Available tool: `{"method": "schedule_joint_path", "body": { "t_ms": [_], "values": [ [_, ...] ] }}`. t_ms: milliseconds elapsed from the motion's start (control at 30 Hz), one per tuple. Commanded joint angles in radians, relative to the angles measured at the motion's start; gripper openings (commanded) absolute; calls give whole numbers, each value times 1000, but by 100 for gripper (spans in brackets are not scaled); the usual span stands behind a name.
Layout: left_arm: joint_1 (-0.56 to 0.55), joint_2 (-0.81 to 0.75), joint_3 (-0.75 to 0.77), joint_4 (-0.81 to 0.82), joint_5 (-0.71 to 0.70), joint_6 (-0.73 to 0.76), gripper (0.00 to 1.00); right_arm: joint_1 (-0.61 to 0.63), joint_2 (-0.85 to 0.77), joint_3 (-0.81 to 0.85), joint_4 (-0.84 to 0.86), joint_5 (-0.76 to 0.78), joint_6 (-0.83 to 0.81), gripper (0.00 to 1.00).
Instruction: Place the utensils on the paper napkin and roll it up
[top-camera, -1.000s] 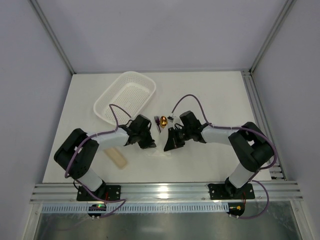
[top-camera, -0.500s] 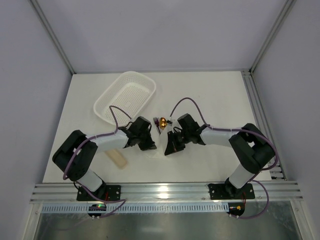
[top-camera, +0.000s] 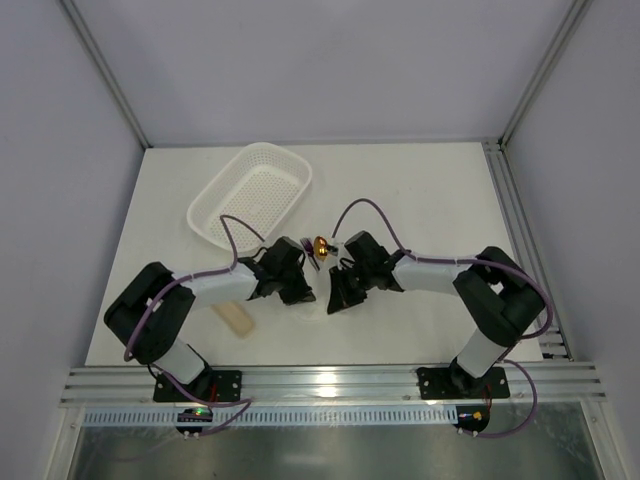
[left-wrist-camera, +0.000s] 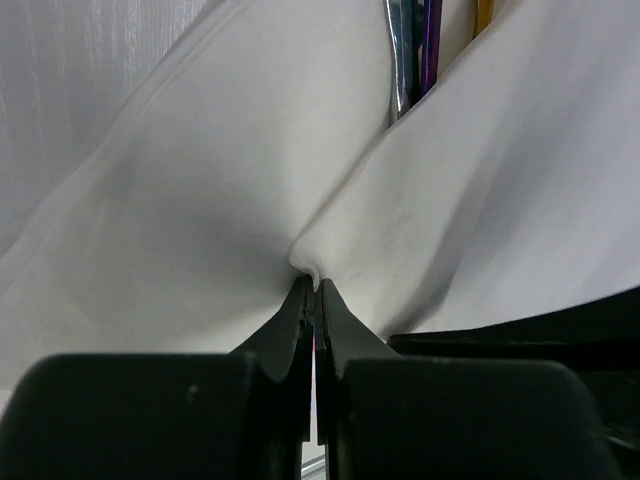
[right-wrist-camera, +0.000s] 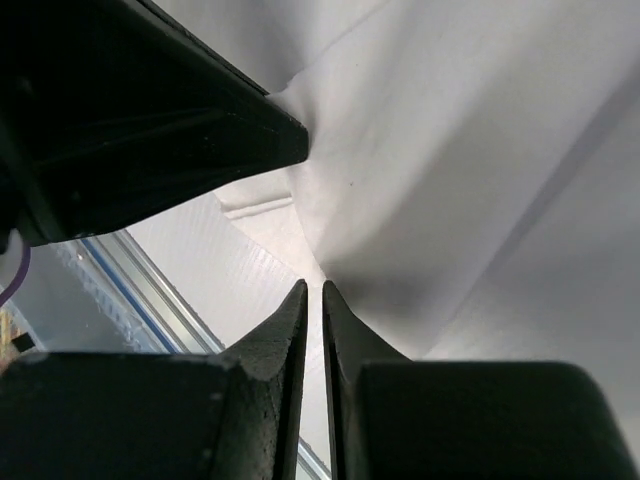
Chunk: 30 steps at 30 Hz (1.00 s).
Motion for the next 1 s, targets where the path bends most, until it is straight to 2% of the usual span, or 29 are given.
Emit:
{"method": "schedule_joint_path", "body": {
  "t_ms": [0, 200, 433, 633, 967],
  "values": [
    [-11, -6, -35, -21, -30, -19, 0, -3, -119, 72, -92, 165, -7, 12],
    [-11, -12, -42, -12, -22, -36, 0, -3, -93, 254, -139, 358, -58, 8],
    [-11, -18, -43, -6, -31, -62, 0, -3, 112, 458, -125, 350, -84, 4],
    [-11, -32, -60, -9, -48, -83, 0, -3, 237, 530, -131, 337, -115, 4],
    [-11, 6, -71, 19, -36, -105, 0, -2, 289, 535, -106, 356, -135, 4]
  ]
}}
